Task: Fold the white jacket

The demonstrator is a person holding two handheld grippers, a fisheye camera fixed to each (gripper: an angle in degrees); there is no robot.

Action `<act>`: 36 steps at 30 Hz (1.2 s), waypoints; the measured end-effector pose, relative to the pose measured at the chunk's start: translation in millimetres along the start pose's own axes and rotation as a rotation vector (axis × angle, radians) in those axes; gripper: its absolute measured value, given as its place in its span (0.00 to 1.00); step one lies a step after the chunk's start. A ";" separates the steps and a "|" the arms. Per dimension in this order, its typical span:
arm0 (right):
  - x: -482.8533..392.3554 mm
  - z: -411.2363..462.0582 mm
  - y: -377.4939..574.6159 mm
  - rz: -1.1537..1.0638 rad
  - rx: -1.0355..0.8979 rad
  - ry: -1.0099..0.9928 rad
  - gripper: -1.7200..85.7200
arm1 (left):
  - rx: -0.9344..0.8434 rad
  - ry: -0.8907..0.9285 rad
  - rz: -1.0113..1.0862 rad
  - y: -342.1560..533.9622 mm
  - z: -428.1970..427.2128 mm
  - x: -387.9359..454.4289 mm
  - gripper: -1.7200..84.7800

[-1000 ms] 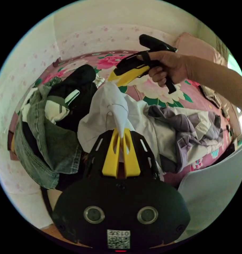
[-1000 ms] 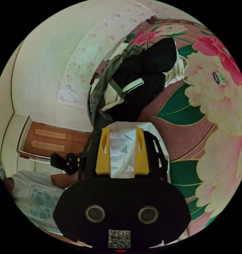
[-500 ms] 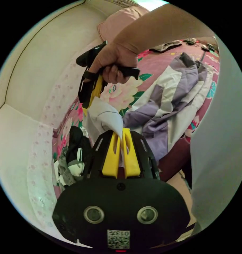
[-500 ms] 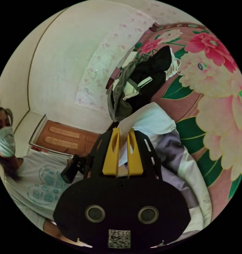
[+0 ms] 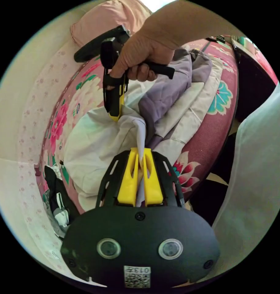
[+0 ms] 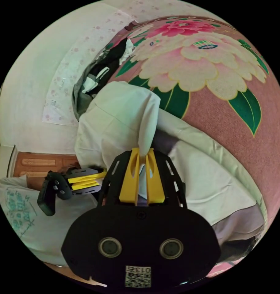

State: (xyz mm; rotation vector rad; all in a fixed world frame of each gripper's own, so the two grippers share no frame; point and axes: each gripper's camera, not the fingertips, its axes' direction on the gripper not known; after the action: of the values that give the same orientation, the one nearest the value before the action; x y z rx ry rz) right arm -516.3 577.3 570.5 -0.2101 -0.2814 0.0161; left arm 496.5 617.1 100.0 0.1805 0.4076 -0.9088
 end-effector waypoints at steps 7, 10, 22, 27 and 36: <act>-11.9 -37.6 17.5 0.022 -0.016 0.098 0.08 | -0.006 0.054 -0.099 -1.6 14.2 -13.7 0.07; -56.4 -79.1 25.4 -0.022 0.105 0.275 0.05 | -0.014 0.062 -0.090 -5.1 14.3 -18.0 0.08; -96.3 -4.3 7.5 -0.243 -0.029 0.514 0.02 | 0.249 0.236 -0.274 63.7 -67.0 -90.9 0.05; -136.1 -78.7 8.6 -0.302 0.101 0.516 0.02 | 0.190 0.102 -0.495 111.2 -54.3 -134.8 0.06; -239.7 -104.4 -7.1 -0.620 0.177 0.303 0.10 | 0.110 0.102 -0.469 143.5 -32.0 -165.7 0.10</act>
State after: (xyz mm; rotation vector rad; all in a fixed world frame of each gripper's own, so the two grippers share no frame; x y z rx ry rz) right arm -717.6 538.3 408.3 0.0580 -0.0334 -0.5982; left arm 511.8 834.9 137.3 0.2380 0.5053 -1.3892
